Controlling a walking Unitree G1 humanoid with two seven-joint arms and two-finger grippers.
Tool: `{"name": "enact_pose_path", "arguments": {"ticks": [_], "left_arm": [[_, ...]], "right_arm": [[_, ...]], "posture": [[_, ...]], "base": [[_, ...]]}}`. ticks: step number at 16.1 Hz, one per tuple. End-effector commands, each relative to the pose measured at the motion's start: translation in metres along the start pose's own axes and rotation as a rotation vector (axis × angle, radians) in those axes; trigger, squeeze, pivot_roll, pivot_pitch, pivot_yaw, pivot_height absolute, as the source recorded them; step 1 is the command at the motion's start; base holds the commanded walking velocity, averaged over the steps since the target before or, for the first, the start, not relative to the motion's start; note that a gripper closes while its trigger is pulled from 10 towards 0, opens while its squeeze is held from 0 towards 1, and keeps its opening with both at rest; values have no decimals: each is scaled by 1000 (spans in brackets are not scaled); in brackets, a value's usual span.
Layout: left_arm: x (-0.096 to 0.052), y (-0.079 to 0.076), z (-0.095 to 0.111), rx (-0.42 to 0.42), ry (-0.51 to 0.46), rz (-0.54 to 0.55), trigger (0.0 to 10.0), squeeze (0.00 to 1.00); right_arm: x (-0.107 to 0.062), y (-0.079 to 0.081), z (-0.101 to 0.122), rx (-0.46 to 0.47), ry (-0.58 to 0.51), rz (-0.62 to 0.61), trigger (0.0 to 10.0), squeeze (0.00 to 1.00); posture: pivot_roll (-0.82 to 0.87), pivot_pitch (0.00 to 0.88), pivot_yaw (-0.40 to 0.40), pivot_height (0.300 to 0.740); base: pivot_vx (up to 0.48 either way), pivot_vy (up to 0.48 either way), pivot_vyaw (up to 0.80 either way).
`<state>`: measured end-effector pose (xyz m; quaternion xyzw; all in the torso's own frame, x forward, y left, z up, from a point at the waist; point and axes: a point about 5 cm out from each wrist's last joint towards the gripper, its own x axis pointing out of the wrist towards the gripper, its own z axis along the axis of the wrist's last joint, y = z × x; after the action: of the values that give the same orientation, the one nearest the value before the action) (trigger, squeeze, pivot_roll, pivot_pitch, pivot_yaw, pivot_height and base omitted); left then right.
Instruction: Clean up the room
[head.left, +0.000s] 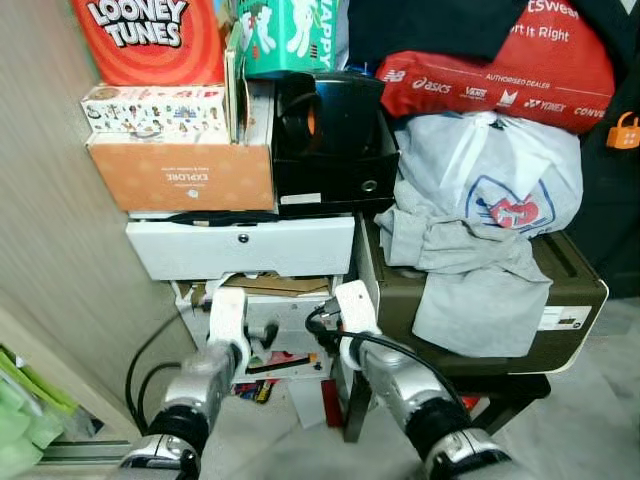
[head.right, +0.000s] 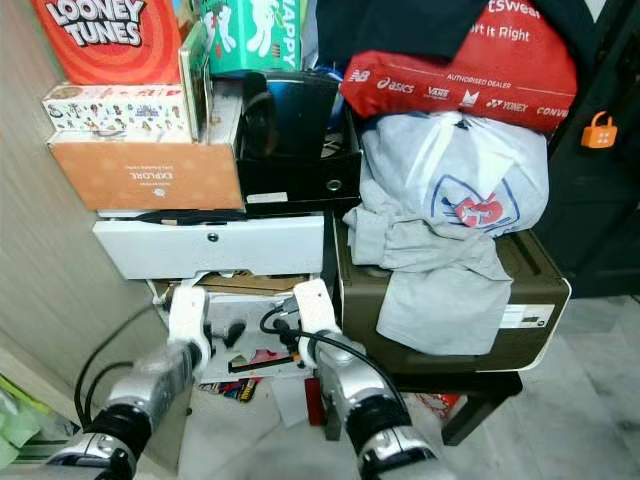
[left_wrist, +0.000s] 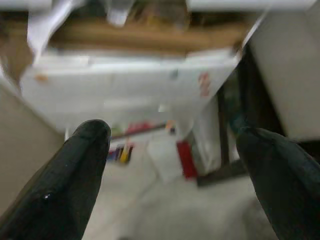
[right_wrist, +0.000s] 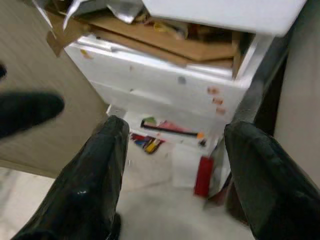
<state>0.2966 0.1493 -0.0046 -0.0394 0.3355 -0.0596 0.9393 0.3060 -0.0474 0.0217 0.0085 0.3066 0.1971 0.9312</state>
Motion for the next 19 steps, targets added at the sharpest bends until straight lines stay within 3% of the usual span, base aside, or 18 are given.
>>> {"name": "enact_pose_path", "arguments": {"ticks": [1,2,3,4,6,10,19], "left_arm": [[0,7,-9,-28,58,40,10000,0],[-1,9,-17,-6,110,60,10000,0],[-4,14,-35,27,209,95,10000,0],[-6,16,-46,20,272,118,10000,0],[-9,19,-56,34,336,144,10000,0],[-13,19,-67,67,414,142,10000,0],[-13,21,-64,97,417,153,10000,0]], "right_arm": [[3,-1,3,51,10,-37,10000,0],[3,-3,-2,67,34,-56,10000,0],[2,-7,-17,134,101,-100,10000,0],[0,-10,-31,137,157,-121,10000,0],[-7,-17,-59,157,272,-173,10000,0],[-7,-13,-63,101,307,-159,10000,0],[-5,-9,-59,54,297,-144,10000,0]], "posture": [[-228,0,-6,740],[-228,0,-5,740],[-225,0,-5,740],[-225,0,-5,740],[-223,0,-4,740],[-227,0,-4,740],[-226,0,4,740]], "base": [[0,0,0],[0,0,0],[0,0,0],[0,0,0],[0,0,0],[0,0,0],[0,0,800]]}}
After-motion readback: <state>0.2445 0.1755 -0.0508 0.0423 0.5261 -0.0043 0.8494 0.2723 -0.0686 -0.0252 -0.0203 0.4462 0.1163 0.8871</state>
